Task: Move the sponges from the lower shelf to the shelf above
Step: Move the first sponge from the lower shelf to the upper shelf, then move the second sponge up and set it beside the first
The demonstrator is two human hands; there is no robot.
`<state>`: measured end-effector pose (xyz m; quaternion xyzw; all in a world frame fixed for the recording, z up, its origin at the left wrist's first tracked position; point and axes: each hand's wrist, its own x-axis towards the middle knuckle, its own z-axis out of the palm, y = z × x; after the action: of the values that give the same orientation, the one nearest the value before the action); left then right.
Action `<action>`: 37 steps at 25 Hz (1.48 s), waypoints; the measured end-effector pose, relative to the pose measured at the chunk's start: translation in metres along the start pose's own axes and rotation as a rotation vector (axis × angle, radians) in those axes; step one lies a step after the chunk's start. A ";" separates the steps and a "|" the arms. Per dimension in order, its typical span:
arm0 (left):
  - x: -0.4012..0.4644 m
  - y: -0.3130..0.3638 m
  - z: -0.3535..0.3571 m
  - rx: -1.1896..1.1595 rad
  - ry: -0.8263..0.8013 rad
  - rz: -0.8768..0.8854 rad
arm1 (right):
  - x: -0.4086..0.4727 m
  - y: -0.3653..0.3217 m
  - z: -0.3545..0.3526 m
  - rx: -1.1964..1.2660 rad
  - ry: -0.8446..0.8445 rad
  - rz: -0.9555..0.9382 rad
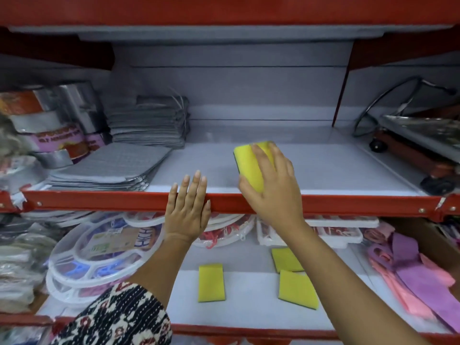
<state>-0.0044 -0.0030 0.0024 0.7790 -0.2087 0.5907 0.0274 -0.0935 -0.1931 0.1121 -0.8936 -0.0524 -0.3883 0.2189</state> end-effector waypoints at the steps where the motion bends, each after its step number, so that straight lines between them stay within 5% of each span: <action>1: 0.000 0.000 -0.001 0.006 0.002 0.003 | 0.017 0.001 0.005 -0.036 -0.107 0.069; 5: 0.001 0.000 -0.001 0.007 0.017 -0.001 | 0.053 0.005 0.028 -0.138 -0.510 0.285; 8: 0.002 0.000 0.000 -0.003 0.014 0.000 | 0.046 0.004 0.034 -0.182 -0.582 0.295; 13: 0.001 0.001 0.001 -0.008 0.027 -0.004 | -0.024 -0.002 0.029 -0.066 0.064 -0.024; 15: 0.000 0.002 0.001 -0.010 0.026 -0.010 | -0.075 -0.001 0.043 -0.027 0.127 -0.134; 19: -0.001 0.004 0.001 -0.028 0.003 -0.026 | -0.152 0.009 0.103 -0.035 -0.260 -0.180; 26: -0.004 0.001 0.007 -0.029 -0.020 -0.036 | -0.164 0.012 0.206 -0.091 -1.045 0.240; 32: -0.004 0.000 0.009 -0.006 -0.002 -0.031 | -0.174 0.009 0.233 -0.140 -1.080 0.233; 37: -0.004 0.000 0.007 0.000 0.003 -0.028 | -0.181 0.018 0.198 -0.047 -0.902 0.229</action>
<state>0.0016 -0.0036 -0.0033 0.7808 -0.1977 0.5915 0.0358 -0.0816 -0.1098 -0.1431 -0.9780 -0.0347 0.0646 0.1952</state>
